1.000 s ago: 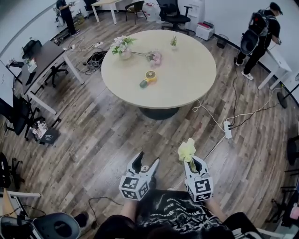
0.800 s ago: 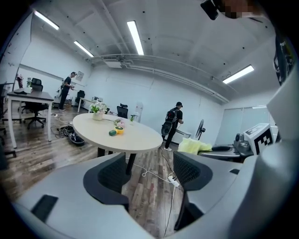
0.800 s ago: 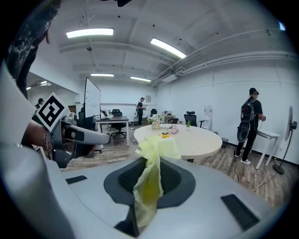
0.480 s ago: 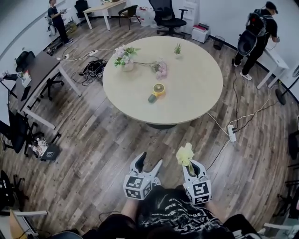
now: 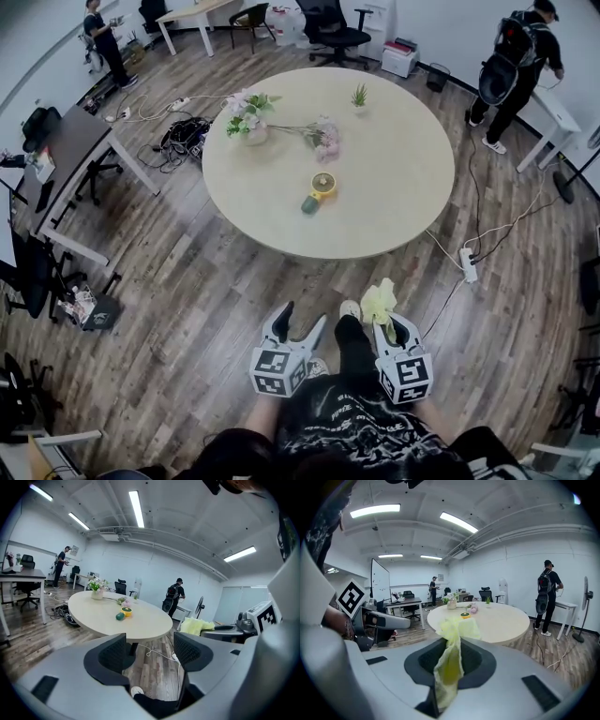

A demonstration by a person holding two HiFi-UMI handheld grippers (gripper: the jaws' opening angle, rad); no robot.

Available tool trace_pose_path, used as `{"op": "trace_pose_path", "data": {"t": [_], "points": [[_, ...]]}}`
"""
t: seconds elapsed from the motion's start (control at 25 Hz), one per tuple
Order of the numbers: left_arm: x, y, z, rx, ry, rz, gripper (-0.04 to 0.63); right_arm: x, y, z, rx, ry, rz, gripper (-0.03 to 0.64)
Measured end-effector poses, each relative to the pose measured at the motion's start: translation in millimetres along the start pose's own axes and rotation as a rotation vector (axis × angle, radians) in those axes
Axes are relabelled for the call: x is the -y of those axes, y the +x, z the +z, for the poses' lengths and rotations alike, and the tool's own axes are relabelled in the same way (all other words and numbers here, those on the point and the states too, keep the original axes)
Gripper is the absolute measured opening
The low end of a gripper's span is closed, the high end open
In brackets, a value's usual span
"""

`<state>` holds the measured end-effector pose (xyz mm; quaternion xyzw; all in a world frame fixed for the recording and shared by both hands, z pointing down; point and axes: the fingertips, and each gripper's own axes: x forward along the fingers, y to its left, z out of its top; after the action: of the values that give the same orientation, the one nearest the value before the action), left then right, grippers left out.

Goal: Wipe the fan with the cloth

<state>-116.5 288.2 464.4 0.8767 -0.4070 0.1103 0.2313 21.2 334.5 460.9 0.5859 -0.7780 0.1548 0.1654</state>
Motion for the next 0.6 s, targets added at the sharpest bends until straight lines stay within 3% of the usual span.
{"op": "trace_pose_path", "data": {"t": [0.24,0.6], "points": [[-35.4,31.7,11.6,-0.006,-0.022,0.078,0.342,18.8,58.3,16.2,-0.012,-0.007,0.066,0.054],[-78.3,106.1,54.7,0.005,-0.09,0.201,0.342,70.0,176.4,78.7,-0.014,-0.074,0.216,0.055]]}}
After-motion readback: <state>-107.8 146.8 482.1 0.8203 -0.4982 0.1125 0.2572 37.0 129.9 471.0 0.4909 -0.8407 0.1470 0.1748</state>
